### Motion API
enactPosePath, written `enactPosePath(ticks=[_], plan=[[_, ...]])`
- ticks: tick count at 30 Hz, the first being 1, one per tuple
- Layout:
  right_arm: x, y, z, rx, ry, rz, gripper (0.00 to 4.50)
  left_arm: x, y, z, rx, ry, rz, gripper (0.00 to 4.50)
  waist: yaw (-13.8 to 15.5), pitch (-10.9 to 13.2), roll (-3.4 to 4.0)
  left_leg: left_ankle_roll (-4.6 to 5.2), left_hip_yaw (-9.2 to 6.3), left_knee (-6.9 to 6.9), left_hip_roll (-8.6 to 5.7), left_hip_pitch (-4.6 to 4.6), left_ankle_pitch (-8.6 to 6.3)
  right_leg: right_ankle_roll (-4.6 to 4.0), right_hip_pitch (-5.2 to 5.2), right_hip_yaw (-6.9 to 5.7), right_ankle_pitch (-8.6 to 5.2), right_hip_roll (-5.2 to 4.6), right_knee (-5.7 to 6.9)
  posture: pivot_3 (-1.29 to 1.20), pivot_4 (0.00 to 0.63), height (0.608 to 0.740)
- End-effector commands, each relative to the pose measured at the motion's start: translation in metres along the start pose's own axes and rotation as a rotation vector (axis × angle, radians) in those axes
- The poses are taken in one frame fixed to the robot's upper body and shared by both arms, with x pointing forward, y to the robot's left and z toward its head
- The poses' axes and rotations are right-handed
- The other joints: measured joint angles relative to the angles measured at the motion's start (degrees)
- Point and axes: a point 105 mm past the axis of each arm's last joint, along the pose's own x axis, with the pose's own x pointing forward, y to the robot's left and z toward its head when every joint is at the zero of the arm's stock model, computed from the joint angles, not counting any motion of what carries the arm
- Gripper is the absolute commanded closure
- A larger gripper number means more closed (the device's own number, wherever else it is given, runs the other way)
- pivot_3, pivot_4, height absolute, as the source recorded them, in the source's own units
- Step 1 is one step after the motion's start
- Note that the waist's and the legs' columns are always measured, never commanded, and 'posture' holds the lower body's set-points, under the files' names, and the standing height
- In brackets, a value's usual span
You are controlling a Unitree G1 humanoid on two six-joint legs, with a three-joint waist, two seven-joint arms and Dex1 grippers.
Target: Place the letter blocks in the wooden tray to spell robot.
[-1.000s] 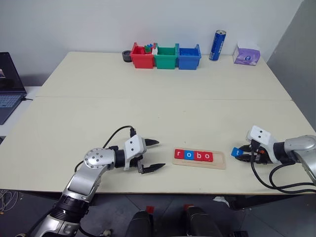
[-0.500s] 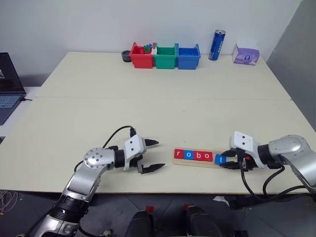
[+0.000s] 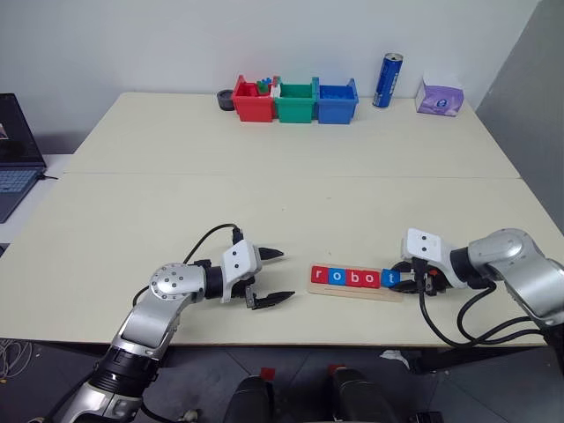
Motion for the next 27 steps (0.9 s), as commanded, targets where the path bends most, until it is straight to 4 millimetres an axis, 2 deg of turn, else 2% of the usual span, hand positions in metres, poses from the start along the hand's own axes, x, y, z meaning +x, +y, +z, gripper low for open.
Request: enactPosePath(ticks=[1, 21, 27], plan=[[-0.002, -0.001, 0.008, -0.043, -0.008, 0.006, 3.05, -0.001, 0.001, 0.009, 0.043, -0.02, 0.007, 0.0, 0.0, 0.0, 0.0, 0.0, 0.0, 0.0, 0.0, 0.0, 0.0, 0.0, 0.0, 0.0, 0.0, 0.0, 0.0, 0.0, 0.15, 0.74], [0.001, -0.003, 0.011, -0.071, 0.007, 0.022, 3.05, 0.001, -0.001, 0.009, 0.045, -0.021, 0.01, 0.0, 0.0, 0.0, 0.0, 0.0, -0.01, 0.0, 0.0, 0.01, 0.0, -0.03, 0.0, 0.0, 0.02, 0.0, 0.01, 0.0, 0.15, 0.74], [-0.002, -0.004, 0.018, -0.067, -0.025, 0.011, 0.97, 0.001, -0.002, 0.01, 0.045, -0.021, 0.008, 0.0, 0.0, 0.0, 0.0, 0.0, -0.02, 0.0, 0.0, 0.01, 0.0, -0.04, 0.0, 0.0, 0.02, 0.0, 0.01, 0.0, 0.15, 0.74]])
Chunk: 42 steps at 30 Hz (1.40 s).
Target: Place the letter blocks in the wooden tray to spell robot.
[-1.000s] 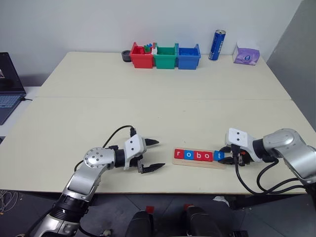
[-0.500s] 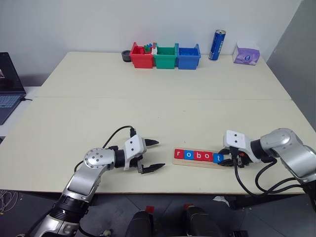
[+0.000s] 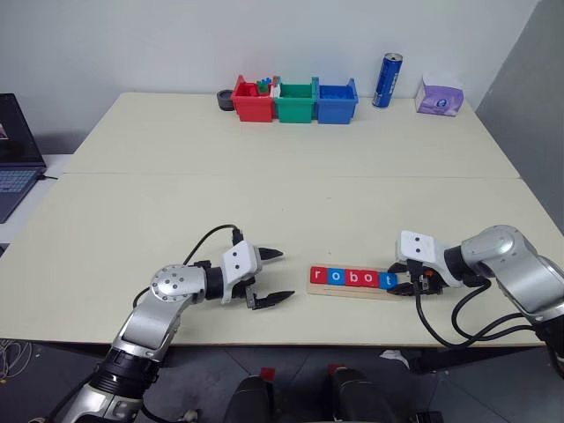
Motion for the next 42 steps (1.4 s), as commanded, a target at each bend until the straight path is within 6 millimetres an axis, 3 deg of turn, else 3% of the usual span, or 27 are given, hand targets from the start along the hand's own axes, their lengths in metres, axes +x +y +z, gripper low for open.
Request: enactPosePath(ticks=[1, 3, 7, 11, 13, 16, 22, 24, 42], plan=[[-0.009, -0.005, 0.015, -0.022, -0.049, -0.03, 0.6, 0.0, -0.002, 0.013, 0.046, -0.03, -0.009, 0.0, 0.0, 0.0, 0.0, 0.0, 0.0, 0.0, 0.0, 0.0, 0.0, 0.0, 0.0, -0.01, 0.0, 0.0, 0.0, 0.0, 0.15, 0.74], [-0.013, -0.005, 0.019, -0.018, -0.066, -0.048, 0.02, 0.0, -0.002, 0.013, 0.046, -0.029, -0.01, 0.0, 0.0, 0.0, 0.0, 0.0, 0.0, 0.0, 0.0, 0.0, 0.0, -0.02, 0.0, -0.01, 0.01, 0.0, 0.0, 0.0, 0.15, 0.74], [-0.03, -0.002, 0.027, 0.017, -0.116, -0.111, 0.02, 0.0, -0.002, 0.013, 0.044, -0.029, -0.009, 0.0, 0.0, 0.0, 0.02, 0.0, -0.04, 0.0, 0.0, -0.01, 0.0, -0.03, 0.0, -0.01, 0.02, 0.0, 0.0, 0.0, 0.15, 0.74], [-0.036, 0.01, 0.014, 0.081, -0.102, -0.141, 0.18, 0.0, -0.003, 0.013, 0.042, -0.028, -0.012, 0.0, 0.2, 0.0, -0.01, 0.0, -0.04, -0.01, -0.01, -0.03, 0.0, -0.01, 0.01, -0.04, 0.01, -0.01, -0.01, 0.0, 0.15, 0.74], [-0.034, 0.02, 0.006, 0.113, -0.087, -0.136, 0.63, 0.001, -0.002, 0.012, 0.043, -0.027, -0.014, 0.0, 0.3, 0.0, -0.01, 0.0, -0.02, 0.0, -0.03, -0.06, 0.0, 0.0, 0.03, -0.06, 0.0, -0.02, -0.01, 0.0, 0.15, 0.74], [-0.029, 0.026, 0.0, 0.144, -0.08, -0.147, 1.67, 0.001, -0.001, 0.013, 0.046, -0.028, -0.017, 0.0, 0.2, 0.0, -0.01, 0.0, -0.02, 0.01, -0.03, -0.04, 0.0, 0.05, 0.02, -0.05, -0.03, -0.02, 0.0, 0.0, 0.15, 0.74], [-0.023, 0.024, -0.007, 0.172, -0.065, -0.172, 3.97, 0.003, 0.0, 0.012, 0.052, -0.03, -0.02, 0.0, -0.1, 0.0, -0.01, 0.0, 0.03, 0.04, -0.02, 0.04, 0.0, 0.07, 0.02, 0.0, -0.02, 0.02, 0.03, 0.0, 0.15, 0.74], [-0.021, 0.023, -0.008, 0.177, -0.064, -0.176, 4.46, 0.003, 0.0, 0.011, 0.052, -0.03, -0.02, 0.0, 0.0, 0.0, -0.01, 0.0, 0.04, 0.04, -0.02, 0.02, 0.0, 0.07, 0.02, 0.0, -0.02, 0.03, 0.02, 0.0, 0.15, 0.74], [-0.017, 0.014, -0.004, 0.161, -0.064, -0.189, 4.46, 0.002, 0.0, 0.007, 0.043, -0.04, -0.002, 0.0, 0.0, 0.0, -0.03, 0.0, 0.03, 0.03, -0.02, 0.0, 0.0, 0.07, 0.02, -0.01, -0.02, 0.02, 0.01, 0.0, 0.15, 0.74]])
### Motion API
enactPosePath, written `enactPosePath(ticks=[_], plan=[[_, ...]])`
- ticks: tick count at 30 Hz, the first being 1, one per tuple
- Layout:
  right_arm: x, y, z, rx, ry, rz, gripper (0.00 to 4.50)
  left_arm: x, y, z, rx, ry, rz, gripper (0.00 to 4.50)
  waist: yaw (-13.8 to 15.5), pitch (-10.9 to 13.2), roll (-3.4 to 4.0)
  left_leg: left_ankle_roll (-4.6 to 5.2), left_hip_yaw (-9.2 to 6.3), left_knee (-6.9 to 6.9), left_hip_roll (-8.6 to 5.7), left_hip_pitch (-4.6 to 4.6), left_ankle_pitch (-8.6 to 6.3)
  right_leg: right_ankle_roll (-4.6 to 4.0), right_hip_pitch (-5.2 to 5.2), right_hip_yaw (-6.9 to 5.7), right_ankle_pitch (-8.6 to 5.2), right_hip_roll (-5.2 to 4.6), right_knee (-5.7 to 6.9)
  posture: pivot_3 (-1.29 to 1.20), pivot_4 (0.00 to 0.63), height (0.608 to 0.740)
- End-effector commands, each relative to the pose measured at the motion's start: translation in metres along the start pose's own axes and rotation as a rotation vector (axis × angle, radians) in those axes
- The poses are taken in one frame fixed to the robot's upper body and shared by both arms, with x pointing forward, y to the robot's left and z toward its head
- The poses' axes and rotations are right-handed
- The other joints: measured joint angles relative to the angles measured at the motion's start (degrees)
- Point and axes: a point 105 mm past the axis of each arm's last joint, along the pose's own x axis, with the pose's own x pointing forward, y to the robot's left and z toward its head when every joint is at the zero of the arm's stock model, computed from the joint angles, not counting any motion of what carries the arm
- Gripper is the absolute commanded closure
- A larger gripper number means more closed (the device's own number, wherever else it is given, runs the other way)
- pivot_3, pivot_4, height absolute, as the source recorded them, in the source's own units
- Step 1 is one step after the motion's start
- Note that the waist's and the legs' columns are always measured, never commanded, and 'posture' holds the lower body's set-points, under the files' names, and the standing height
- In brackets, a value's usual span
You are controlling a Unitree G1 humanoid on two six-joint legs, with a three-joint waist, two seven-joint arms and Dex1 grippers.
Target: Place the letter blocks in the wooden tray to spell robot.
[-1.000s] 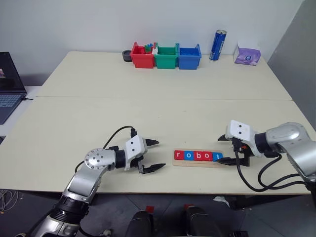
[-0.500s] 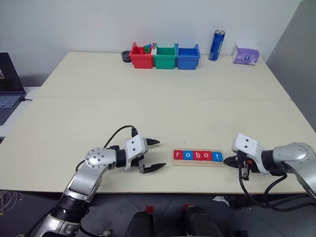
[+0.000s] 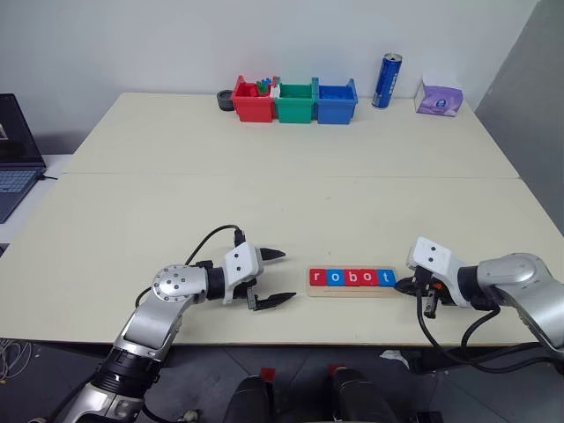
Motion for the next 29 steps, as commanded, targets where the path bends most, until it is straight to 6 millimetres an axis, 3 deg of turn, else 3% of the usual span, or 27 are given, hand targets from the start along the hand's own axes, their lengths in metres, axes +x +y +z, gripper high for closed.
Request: enactPosePath(ticks=[1, 5, 8, 19, 29], plan=[[-0.01, -0.006, 0.007, -0.05, -0.017, -0.031, 4.46, -0.001, 0.004, 0.006, 0.011, -0.029, 0.025, 0.0, 0.0, 0.0, 0.0, 0.0, 0.0, 0.0, 0.0, 0.0, 0.0, 0.0, 0.0, 0.0, 0.0, 0.0, 0.0, 0.0, 0.15, 0.74], [-0.022, -0.007, 0.026, -0.083, -0.139, -0.048, 4.46, -0.005, 0.009, 0.009, -0.017, -0.033, 0.054, 0.0, 0.0, 0.0, -0.01, 0.0, 0.0, 0.0, 0.0, -0.01, 0.0, 0.0, 0.0, 0.0, 0.0, -0.01, 0.0, 0.0, 0.15, 0.74], [-0.029, -0.002, 0.034, -0.073, -0.21, -0.043, 3.94, -0.01, 0.011, 0.012, -0.042, -0.029, 0.067, 0.0, 0.0, 0.0, -0.02, 0.0, -0.01, 0.0, 0.02, 0.0, 0.0, 0.0, 0.0, -0.01, 0.0, 0.02, 0.01, 0.0, 0.15, 0.74], [-0.05, 0.022, 0.042, -0.084, -0.325, 0.082, 0.16, -0.02, 0.002, 0.026, -0.024, -0.036, -0.063, 0.0, 0.1, 0.0, -0.05, 0.0, 0.02, 0.02, 0.0, 0.0, 0.0, 0.01, 0.03, -0.03, 0.0, 0.0, 0.0, 0.0, 0.15, 0.74], [-0.051, 0.019, 0.035, -0.116, -0.303, 0.056, 0.03, -0.02, -0.005, 0.037, -0.036, -0.1, -0.167, 0.0, 0.1, 0.0, -0.07, 0.0, 0.07, 0.01, 0.0, -0.01, 0.0, 0.01, 0.03, -0.04, 0.0, 0.01, 0.0, 0.0, 0.15, 0.74]])
